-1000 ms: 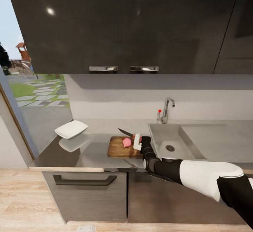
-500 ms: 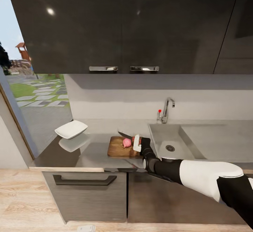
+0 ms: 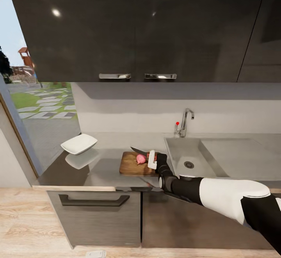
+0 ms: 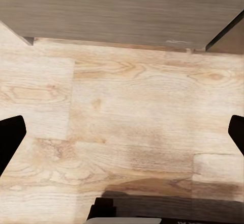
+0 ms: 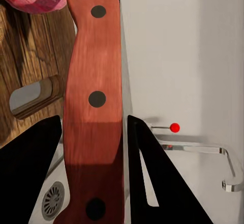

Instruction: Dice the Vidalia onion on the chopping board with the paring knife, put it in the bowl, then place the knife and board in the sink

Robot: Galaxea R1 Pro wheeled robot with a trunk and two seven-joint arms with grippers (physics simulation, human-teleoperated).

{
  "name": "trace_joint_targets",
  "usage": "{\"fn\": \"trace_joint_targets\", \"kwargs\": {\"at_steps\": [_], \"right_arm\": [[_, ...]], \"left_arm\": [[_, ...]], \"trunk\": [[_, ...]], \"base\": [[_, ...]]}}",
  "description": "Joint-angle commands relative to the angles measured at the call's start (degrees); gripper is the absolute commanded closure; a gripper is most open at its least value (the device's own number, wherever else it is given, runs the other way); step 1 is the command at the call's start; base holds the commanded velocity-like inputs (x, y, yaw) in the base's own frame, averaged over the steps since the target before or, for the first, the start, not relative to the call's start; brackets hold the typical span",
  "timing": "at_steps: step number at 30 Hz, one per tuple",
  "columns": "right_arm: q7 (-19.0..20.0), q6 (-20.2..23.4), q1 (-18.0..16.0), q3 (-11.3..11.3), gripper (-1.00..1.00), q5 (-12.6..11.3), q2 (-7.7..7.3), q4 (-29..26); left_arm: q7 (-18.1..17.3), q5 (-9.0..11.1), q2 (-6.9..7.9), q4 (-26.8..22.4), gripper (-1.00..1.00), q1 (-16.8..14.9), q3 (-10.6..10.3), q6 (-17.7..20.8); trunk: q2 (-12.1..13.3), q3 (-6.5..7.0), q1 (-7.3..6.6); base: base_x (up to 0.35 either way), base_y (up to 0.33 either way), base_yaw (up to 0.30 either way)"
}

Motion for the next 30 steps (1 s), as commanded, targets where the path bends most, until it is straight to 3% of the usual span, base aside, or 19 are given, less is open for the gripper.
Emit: {"fn": "trace_joint_targets", "kwargs": {"at_steps": [1,23,30], "right_arm": [[-0.6,0.2,-0.1,0.3,1.00,-0.6,-0.03,-0.2],[1.1,0.2,-0.1,0.3,1.00,-0.6,-0.03,-0.1],[1.1,0.2,-0.1,0.3,1.00,-0.6,-0.07,-0.1]], "left_arm": [[0.0,0.4,-0.03,0.3,-1.00,-0.1,-0.2,-0.4],[0.0,0.4,-0.03,0.3,-1.00,-0.1,-0.2,-0.4],[0.0,0.4,-0.03,0.3,-1.00,-0.1,-0.2,-0.5]], "trunk": [[-0.1,-0.10,0.02],[-0.1,-0.10,0.02],[-0.1,-0.10,0.02]], "base": [[0.000,0.000,0.000],[0.000,0.000,0.000],[0.138,0.000,0.000]]}}
